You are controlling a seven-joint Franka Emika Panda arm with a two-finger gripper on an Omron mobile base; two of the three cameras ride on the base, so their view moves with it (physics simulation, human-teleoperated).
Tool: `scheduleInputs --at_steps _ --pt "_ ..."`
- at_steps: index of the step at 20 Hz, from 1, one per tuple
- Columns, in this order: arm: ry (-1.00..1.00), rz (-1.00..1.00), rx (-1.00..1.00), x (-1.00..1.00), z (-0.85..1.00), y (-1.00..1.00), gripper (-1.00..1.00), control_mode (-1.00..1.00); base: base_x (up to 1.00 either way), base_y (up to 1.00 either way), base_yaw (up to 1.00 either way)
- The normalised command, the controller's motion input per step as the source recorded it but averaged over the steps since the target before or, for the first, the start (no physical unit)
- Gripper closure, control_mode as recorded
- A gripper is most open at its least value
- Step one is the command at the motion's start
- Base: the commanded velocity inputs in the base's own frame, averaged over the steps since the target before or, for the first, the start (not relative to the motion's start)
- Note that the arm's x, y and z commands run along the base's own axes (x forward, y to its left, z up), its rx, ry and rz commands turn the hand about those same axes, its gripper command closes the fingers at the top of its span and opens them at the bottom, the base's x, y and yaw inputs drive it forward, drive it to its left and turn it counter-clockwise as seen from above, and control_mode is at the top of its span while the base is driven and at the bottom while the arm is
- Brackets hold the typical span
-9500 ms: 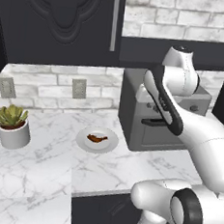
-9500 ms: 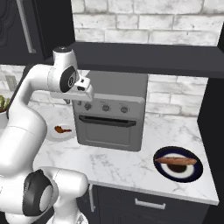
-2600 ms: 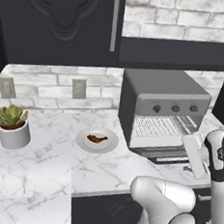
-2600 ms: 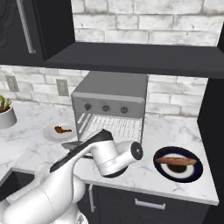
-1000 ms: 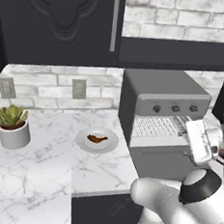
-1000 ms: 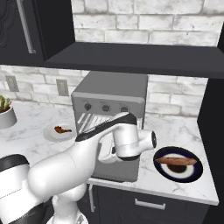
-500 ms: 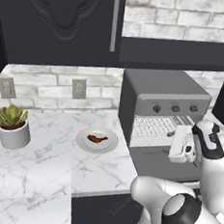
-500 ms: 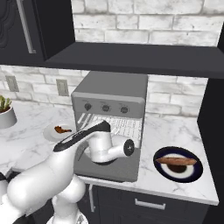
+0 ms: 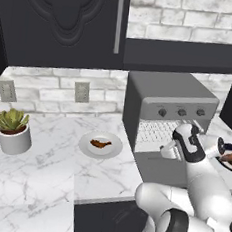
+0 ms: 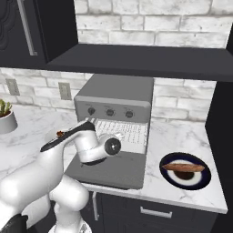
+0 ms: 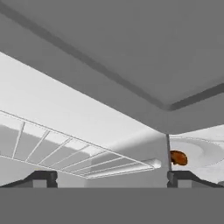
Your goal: Open the toaster oven door. Place the baguette on the top rack in the toaster oven and place the chicken drumstick on the bottom rack.
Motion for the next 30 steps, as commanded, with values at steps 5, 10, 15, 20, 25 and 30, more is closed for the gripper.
scheduleInputs --at_steps 5,10,15,20,25,30 --pt "0.0 -0.15 0.18 0.02 -0.37 -0.53 -1.0 -1.0 0.0 0.0 0.0" --pt "-0.14 -0.01 0.03 0.11 -0.44 -0.14 -1.0 -1.0 0.0 0.0 0.0" --pt "-0.19 0.03 0.0 -0.03 0.04 0.0 -1.0 -1.0 0.0 0.0 0.0" --pt "-0.14 0.0 -0.01 0.0 0.19 0.0 -1.0 -1.0 0.0 0.0 0.0" --pt "0.0 -0.04 -0.04 0.22 0.4 0.0 -1.0 -1.0 0.0 0.0 0.0" --pt "0.1 -0.04 -0.04 0.46 -0.08 0.0 -1.0 -1.0 0.0 0.0 0.0"
